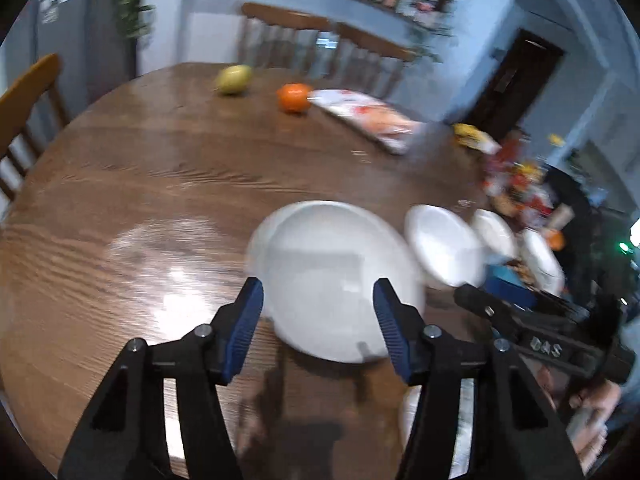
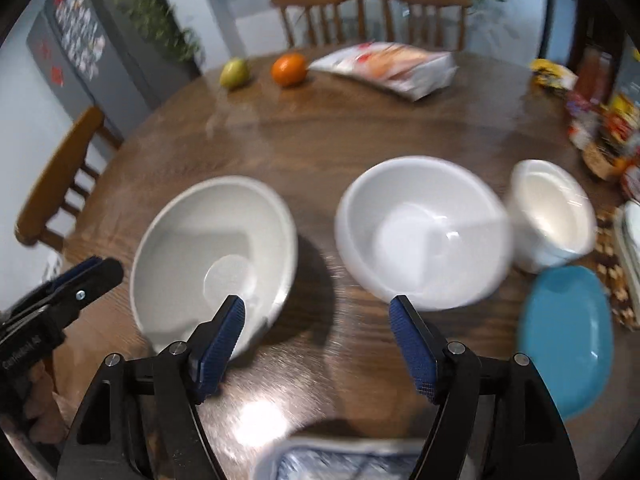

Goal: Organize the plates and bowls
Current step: 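Close the right tool on the rim of the teal plate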

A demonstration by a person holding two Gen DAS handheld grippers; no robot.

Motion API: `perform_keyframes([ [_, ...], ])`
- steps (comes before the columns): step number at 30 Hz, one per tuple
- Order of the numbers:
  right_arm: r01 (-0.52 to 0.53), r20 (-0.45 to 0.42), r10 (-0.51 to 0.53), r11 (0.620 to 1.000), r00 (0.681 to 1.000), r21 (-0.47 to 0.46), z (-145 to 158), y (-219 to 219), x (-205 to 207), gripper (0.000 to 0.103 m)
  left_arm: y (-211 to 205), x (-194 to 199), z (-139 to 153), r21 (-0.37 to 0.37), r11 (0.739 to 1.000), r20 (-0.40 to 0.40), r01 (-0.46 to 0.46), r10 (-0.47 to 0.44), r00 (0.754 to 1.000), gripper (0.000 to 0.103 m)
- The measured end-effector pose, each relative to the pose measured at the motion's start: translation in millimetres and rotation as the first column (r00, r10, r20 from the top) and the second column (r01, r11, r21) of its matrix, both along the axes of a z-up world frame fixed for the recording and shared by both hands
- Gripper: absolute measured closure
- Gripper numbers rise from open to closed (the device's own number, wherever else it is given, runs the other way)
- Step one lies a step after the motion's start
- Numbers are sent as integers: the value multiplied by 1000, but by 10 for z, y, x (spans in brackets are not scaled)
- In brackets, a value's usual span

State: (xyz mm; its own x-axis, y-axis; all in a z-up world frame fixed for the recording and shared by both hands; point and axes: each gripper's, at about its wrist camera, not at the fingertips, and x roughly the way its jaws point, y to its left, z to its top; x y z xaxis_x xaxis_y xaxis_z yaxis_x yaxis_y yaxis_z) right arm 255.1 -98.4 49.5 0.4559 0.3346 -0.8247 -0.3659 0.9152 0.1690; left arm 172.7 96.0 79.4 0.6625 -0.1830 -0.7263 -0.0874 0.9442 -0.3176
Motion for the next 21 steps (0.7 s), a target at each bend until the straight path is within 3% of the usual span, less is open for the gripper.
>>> perform_keyframes([
  [3, 42, 41, -43, 999, 998, 28, 174, -347, -79, 27, -372, 30, 124, -30, 994, 15, 109, -108, 994, 46],
  [9, 151, 88, -156, 987, 984, 58, 348, -997, -100, 21, -1170, 249, 133, -31, 979, 11, 203, -203, 979, 46],
  [14, 271, 39, -274, 960, 961, 64, 167, -1557, 55, 21, -1820, 520, -74, -8, 952, -77, 304, -304, 949, 48],
  [21, 344, -51, -341, 934, 939, 94, -277, -2012, 211, 21, -2208, 794, -434, -26, 936, -186, 350, -349, 919, 50],
])
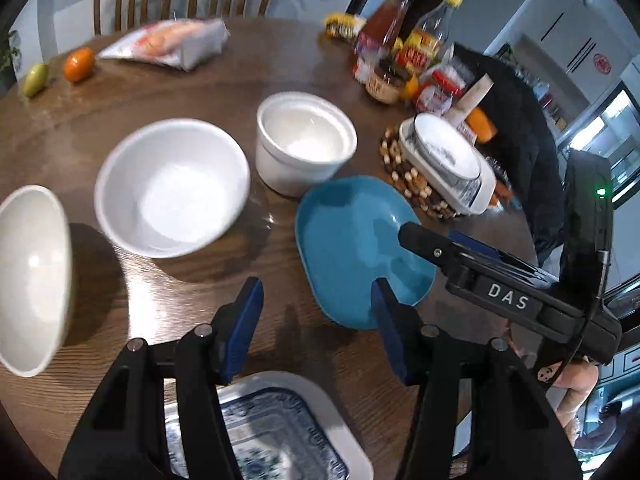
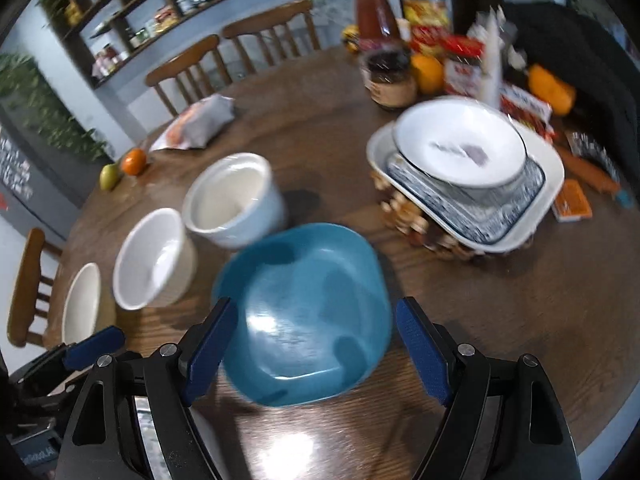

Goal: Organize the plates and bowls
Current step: 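Close the right tool on the rim of the teal plate, then carry the teal plate with the right tool over the patterned plate stack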

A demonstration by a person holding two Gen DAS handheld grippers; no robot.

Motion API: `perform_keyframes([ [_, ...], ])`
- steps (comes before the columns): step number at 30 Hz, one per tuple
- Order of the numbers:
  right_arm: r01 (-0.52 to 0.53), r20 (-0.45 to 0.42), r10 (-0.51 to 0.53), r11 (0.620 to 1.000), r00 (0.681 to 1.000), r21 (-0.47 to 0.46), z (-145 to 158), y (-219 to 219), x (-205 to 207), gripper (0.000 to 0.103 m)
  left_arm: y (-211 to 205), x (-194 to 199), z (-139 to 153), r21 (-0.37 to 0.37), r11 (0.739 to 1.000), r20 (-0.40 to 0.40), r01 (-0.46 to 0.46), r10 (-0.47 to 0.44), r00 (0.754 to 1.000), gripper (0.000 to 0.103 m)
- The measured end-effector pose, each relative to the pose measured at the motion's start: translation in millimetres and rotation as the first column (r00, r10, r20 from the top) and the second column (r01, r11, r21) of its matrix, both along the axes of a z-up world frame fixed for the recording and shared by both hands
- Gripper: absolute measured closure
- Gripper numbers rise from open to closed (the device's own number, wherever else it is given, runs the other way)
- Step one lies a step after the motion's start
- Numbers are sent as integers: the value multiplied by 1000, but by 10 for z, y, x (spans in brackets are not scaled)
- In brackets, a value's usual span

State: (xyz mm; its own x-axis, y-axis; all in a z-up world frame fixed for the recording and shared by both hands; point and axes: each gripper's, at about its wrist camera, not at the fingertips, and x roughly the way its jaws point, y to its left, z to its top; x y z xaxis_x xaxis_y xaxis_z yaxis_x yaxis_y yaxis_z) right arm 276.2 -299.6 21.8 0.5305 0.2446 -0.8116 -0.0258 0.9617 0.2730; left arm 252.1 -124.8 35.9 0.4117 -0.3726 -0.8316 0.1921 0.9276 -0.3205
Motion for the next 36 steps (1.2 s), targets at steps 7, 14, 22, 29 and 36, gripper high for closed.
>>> perform_keyframes([
  [7, 0, 5, 0, 1000, 1000, 29, -142, -113, 123, 23, -191, 135, -152, 22, 1000, -27, 23, -22, 999, 52],
  [14, -30, -13, 30, 999, 999, 21, -242, -69, 198, 41, -245, 199, -235, -10, 999, -69, 36, -37, 997, 55],
  [22, -34, -30, 35, 999, 999, 30, -324, -55, 242, 41, -336, 260, -339, 9, 999, -89, 47, -46, 995, 57],
  [29, -44, -19, 44, 999, 999, 0, -330, 14, 266, 41, -359, 257, -358, 26, 998, -79, 53, -51, 996, 57],
  [36, -45, -19, 45, 999, 999, 6, -339, 27, 238, 41, -364, 196, -306, 54, 997, -57, 56, -52, 997, 57],
])
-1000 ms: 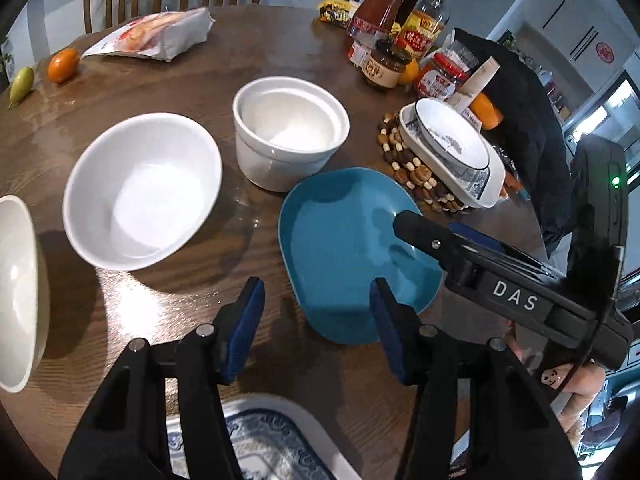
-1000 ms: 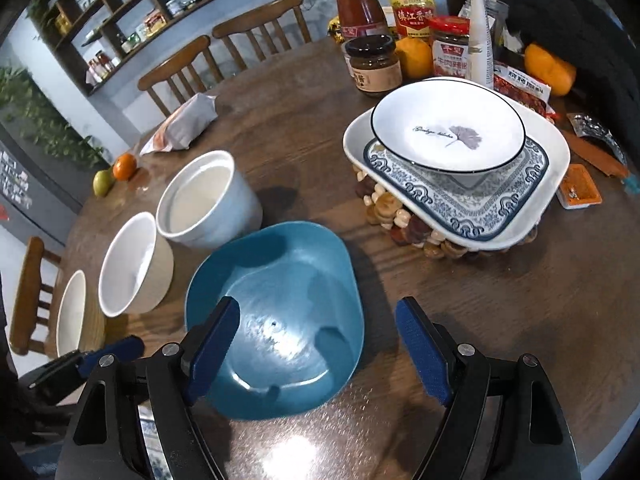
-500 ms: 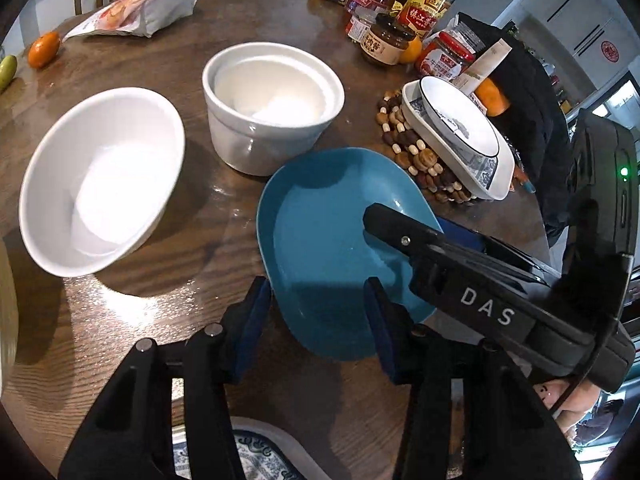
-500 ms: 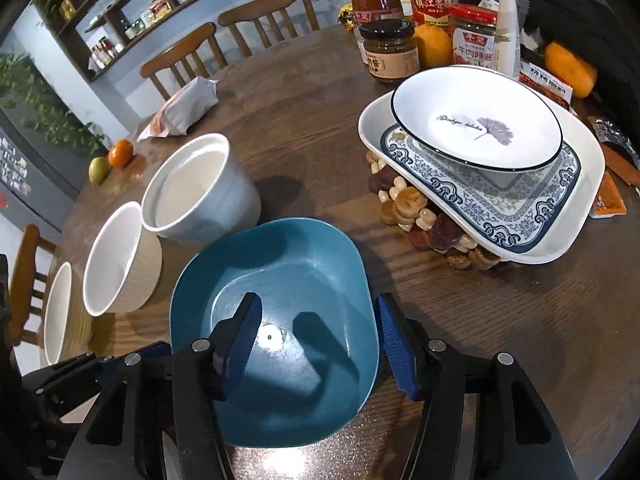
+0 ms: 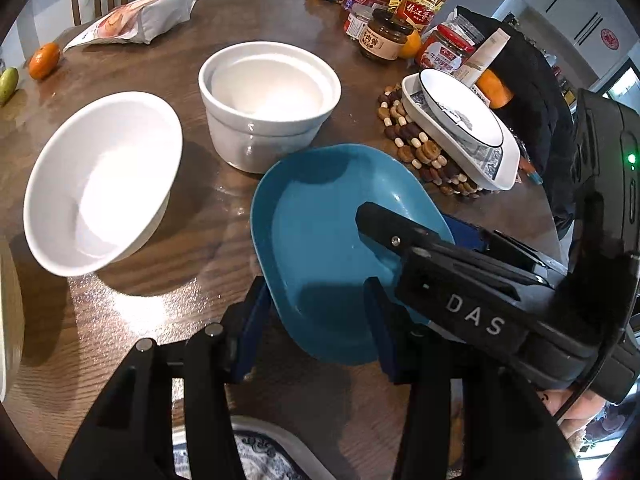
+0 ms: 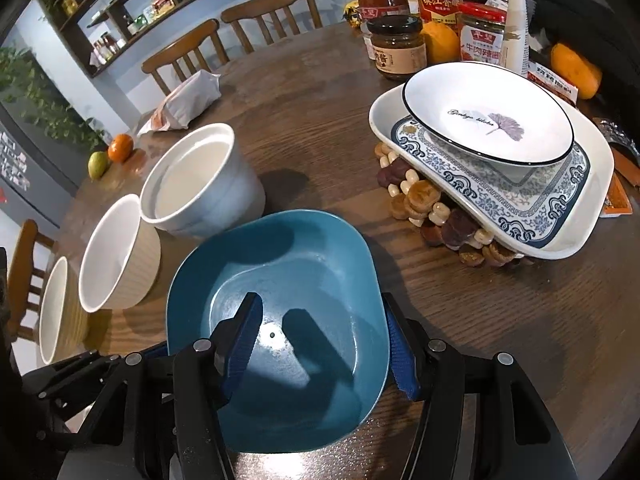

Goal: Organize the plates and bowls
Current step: 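Carry the teal plate with the right tool over the patterned plate stack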

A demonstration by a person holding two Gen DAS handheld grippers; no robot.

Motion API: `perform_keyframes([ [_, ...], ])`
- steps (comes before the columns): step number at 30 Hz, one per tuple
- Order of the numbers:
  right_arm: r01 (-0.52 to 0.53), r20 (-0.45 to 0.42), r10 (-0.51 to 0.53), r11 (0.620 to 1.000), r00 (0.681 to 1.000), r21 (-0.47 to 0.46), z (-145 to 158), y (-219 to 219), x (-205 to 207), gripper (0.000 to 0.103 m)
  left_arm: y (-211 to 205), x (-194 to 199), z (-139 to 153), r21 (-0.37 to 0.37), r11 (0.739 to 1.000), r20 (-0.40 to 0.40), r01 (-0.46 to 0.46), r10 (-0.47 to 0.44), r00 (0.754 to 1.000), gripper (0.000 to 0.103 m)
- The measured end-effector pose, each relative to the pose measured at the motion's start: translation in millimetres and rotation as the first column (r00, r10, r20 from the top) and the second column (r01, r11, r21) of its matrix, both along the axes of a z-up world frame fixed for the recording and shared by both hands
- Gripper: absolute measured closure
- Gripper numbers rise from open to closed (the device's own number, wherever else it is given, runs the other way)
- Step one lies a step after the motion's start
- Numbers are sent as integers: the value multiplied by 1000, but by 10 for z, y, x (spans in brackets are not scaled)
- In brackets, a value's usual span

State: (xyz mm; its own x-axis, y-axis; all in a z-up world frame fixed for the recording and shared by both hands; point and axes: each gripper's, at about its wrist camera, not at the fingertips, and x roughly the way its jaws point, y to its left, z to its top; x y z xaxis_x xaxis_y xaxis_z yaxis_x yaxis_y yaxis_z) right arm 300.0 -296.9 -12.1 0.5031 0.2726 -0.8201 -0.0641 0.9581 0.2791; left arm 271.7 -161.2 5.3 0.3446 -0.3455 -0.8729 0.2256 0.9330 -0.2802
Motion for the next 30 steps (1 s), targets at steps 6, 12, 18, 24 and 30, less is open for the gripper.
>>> perform_keyframes([
  [6, -4, 42, 3, 1000, 999, 11, 158, 7, -131, 41, 47, -174, 190, 4, 1000, 72, 8, -8, 997, 57],
  [12, -11, 105, 10, 1000, 994, 0, 350, 103, -334, 41, 145, -402, 359, 9, 1000, 135, 5, -6, 991, 57],
  [18, -19, 163, 22, 1000, 986, -16, 530, 233, -551, 41, 297, -626, 499, -5, 1000, 178, 3, -2, 984, 57],
  [24, -41, 220, 46, 999, 974, -30, 672, 437, -758, 41, 509, -868, 584, -12, 1000, 212, -16, 18, 977, 57],
  [30, -66, 252, 71, 997, 965, -29, 723, 663, -958, 41, 750, -1130, 625, -15, 999, 249, -49, 52, 967, 57],
])
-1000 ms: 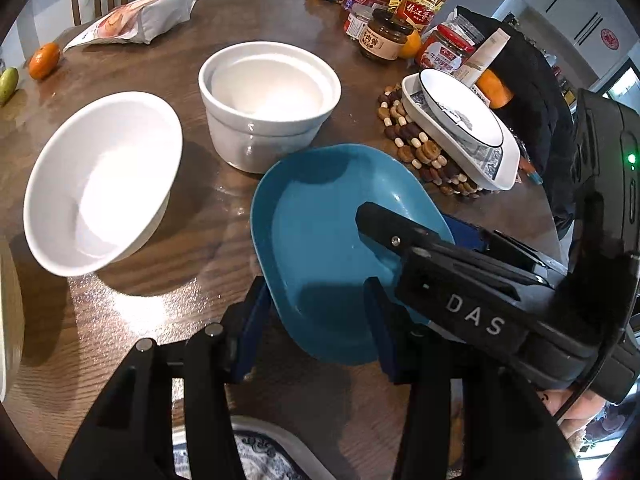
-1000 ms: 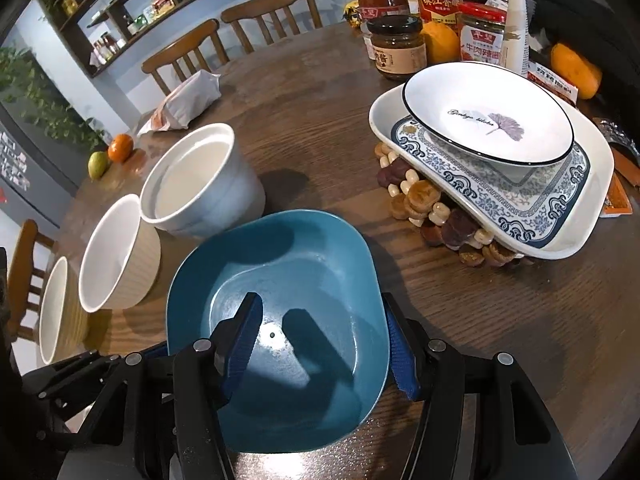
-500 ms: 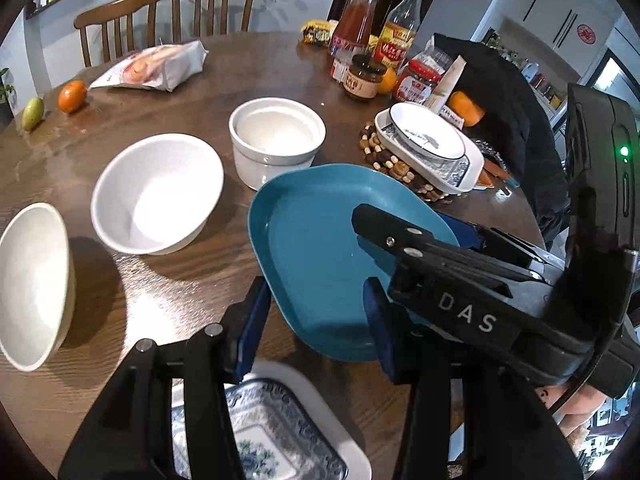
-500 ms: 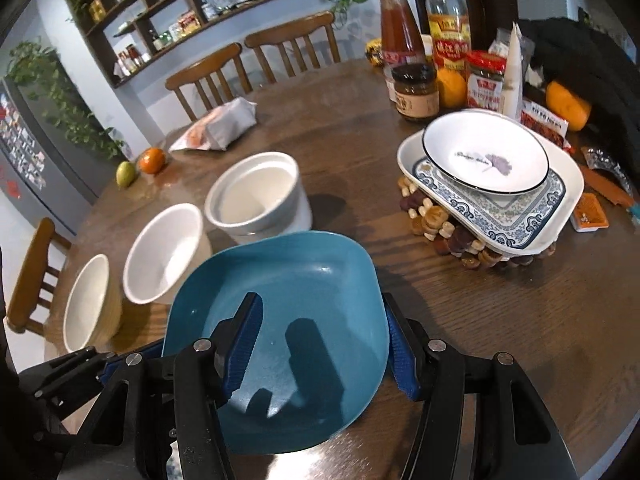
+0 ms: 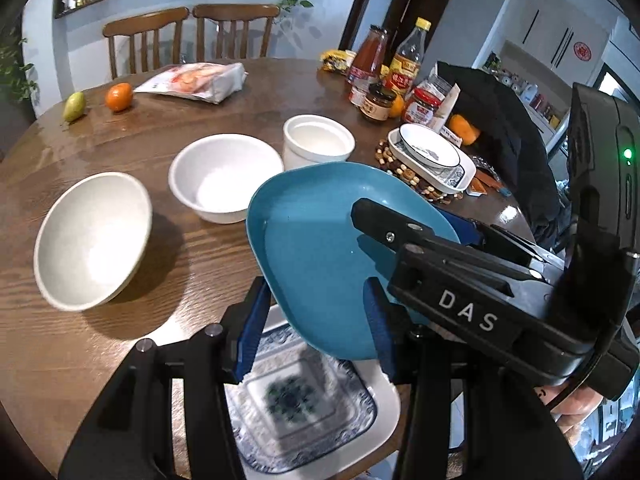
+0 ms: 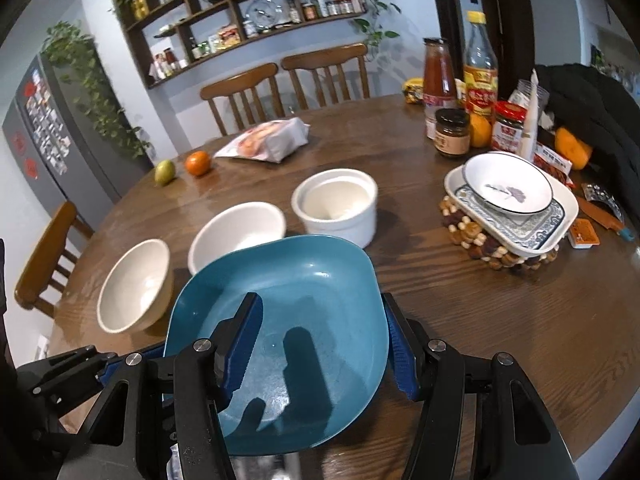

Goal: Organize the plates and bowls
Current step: 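Carry the teal plate with the right tool over the patterned plate stack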

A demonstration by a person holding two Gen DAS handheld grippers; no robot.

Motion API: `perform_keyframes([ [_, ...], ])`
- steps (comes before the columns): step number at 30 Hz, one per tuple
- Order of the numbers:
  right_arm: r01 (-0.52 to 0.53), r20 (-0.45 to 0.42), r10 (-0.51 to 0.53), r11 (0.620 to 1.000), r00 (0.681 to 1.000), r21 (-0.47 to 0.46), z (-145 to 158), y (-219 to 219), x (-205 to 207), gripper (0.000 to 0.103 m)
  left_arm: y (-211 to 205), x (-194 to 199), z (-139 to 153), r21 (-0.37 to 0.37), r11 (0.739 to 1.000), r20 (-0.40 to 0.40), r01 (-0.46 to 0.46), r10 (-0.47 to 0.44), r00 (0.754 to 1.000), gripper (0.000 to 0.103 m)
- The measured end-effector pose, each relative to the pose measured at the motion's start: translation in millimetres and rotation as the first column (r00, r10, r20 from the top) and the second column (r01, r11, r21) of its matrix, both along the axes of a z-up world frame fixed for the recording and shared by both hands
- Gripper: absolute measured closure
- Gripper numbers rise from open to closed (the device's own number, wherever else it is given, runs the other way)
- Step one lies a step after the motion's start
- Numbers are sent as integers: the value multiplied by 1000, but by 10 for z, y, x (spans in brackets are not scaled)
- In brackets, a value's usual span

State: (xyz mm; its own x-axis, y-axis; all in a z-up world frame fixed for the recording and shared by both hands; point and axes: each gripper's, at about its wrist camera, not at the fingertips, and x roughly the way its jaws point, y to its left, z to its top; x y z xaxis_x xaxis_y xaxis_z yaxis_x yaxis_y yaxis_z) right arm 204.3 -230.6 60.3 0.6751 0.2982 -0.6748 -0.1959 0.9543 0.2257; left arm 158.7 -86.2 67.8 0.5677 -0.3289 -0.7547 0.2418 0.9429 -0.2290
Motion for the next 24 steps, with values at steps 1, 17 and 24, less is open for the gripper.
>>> perform_keyframes([
  [1, -6, 7, 6, 1000, 1000, 2, 8, 40, -42, 41, 37, -46, 4, 2, 1000, 7, -2, 2, 1000, 57],
  [17, -38, 51, 38, 999, 998, 4, -65, 439, -593, 41, 404, -576, -109, 16, 1000, 33, -14, 14, 999, 57],
  [24, -28, 28, 28, 1000, 999, 1, -228, 502, -725, 41, 456, -681, -271, 23, 1000, 1, -3, 3, 1000, 57],
])
